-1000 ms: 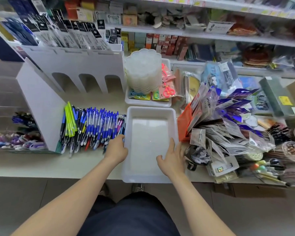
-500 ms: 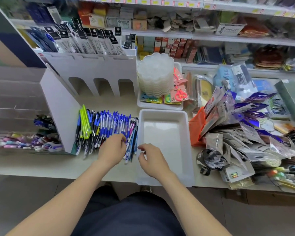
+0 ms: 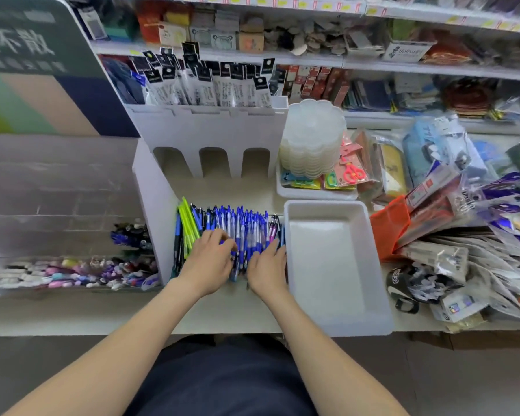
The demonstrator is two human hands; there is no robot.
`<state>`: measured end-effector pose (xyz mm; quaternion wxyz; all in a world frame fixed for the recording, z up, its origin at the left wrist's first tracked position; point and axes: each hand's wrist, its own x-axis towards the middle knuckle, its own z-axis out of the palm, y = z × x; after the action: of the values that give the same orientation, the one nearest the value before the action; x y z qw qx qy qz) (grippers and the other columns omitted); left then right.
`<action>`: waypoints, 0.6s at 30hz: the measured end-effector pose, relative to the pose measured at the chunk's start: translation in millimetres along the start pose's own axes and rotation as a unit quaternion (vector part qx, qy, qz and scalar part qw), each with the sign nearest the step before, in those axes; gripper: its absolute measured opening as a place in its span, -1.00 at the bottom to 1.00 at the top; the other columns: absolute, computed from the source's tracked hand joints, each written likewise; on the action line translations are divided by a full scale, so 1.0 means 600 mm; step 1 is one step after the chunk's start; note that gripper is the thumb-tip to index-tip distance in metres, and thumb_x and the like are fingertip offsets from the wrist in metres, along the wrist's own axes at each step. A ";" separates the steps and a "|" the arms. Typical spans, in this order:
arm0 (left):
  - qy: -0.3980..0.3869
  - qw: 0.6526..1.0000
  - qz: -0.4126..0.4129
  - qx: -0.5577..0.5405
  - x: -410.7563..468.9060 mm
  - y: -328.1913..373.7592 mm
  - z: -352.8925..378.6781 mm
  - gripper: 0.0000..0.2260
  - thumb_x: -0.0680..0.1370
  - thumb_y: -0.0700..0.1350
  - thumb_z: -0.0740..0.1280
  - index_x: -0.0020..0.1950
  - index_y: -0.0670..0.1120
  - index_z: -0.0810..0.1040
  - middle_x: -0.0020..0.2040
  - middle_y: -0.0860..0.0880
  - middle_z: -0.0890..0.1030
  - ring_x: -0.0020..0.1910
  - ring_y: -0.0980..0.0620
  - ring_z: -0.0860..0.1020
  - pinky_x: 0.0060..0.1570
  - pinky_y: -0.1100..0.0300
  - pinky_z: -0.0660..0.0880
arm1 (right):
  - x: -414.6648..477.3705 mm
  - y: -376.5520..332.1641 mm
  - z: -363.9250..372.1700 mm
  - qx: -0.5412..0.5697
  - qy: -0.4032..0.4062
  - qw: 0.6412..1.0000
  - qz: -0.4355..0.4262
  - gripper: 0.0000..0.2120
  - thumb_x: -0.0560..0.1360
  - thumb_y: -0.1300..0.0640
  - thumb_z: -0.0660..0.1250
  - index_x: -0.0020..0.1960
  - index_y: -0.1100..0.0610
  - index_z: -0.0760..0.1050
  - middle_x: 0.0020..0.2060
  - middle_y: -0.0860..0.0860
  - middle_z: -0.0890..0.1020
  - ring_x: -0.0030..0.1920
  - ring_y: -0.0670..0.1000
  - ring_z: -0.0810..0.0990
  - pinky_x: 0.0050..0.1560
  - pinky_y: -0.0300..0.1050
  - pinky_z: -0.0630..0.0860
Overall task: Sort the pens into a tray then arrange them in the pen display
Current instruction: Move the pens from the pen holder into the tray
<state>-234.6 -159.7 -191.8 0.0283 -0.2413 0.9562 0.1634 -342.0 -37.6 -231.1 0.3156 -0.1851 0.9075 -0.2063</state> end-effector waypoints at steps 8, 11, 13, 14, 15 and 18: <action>-0.039 0.998 0.049 0.008 0.016 -0.032 0.000 -0.75 0.57 -0.14 0.35 0.24 -0.06 0.61 0.30 -0.10 0.51 0.28 -0.19 0.47 0.16 -0.11 0.51 | 0.057 -0.032 0.025 -0.023 0.078 0.990 0.115 -0.31 0.76 -0.13 0.01 0.71 0.26 -0.09 0.66 0.30 0.11 0.64 0.32 0.12 0.60 0.28 0.16; -0.057 0.997 0.051 0.008 0.019 -0.029 -0.005 -0.73 0.60 -0.13 0.32 0.29 -0.04 0.59 0.36 -0.10 0.49 0.34 -0.18 0.44 0.22 -0.11 0.49 | 0.072 -0.038 0.020 -0.023 0.067 0.990 0.122 -0.33 0.77 -0.11 0.03 0.70 0.25 -0.06 0.63 0.27 0.19 0.61 0.29 0.19 0.55 0.21 0.18; -0.065 0.997 0.046 0.002 0.022 -0.026 -0.008 -0.73 0.61 -0.11 0.31 0.31 -0.03 0.58 0.40 -0.10 0.47 0.37 -0.18 0.41 0.25 -0.11 0.47 | 0.079 -0.042 0.015 -0.007 0.055 0.991 0.121 -0.32 0.77 -0.08 0.07 0.70 0.28 -0.09 0.63 0.28 0.17 0.62 0.29 0.18 0.56 0.21 0.19; -0.069 0.997 0.040 0.000 0.025 -0.025 -0.009 -0.73 0.61 -0.11 0.30 0.31 -0.03 0.58 0.41 -0.10 0.46 0.39 -0.18 0.40 0.26 -0.11 0.46 | 0.082 -0.043 0.012 0.003 0.048 0.992 0.118 -0.29 0.76 -0.06 0.10 0.70 0.29 -0.13 0.64 0.29 0.14 0.63 0.30 0.15 0.57 0.21 0.18; -0.073 0.997 0.035 -0.003 0.027 -0.024 -0.009 -0.72 0.61 -0.11 0.30 0.32 -0.02 0.58 0.42 -0.10 0.46 0.40 -0.18 0.39 0.28 -0.11 0.45 | 0.087 -0.041 0.008 0.008 0.040 0.992 0.116 -0.26 0.76 -0.05 0.13 0.70 0.30 -0.17 0.64 0.30 0.11 0.63 0.31 0.13 0.58 0.22 0.18; -0.086 0.996 0.025 -0.011 0.033 -0.019 -0.005 -0.71 0.62 -0.10 0.30 0.33 0.00 0.58 0.42 -0.07 0.44 0.41 -0.16 0.37 0.31 -0.12 0.45 | 0.099 -0.036 -0.001 0.007 0.015 0.993 0.116 -0.16 0.73 -0.07 0.22 0.69 0.31 -0.21 0.62 0.33 0.09 0.61 0.33 0.14 0.58 0.24 0.22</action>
<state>-246.5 -179.1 -194.9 0.1039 -0.2026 0.9540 0.1948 -381.8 -83.4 -249.6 0.3247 -0.0735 0.9261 -0.1774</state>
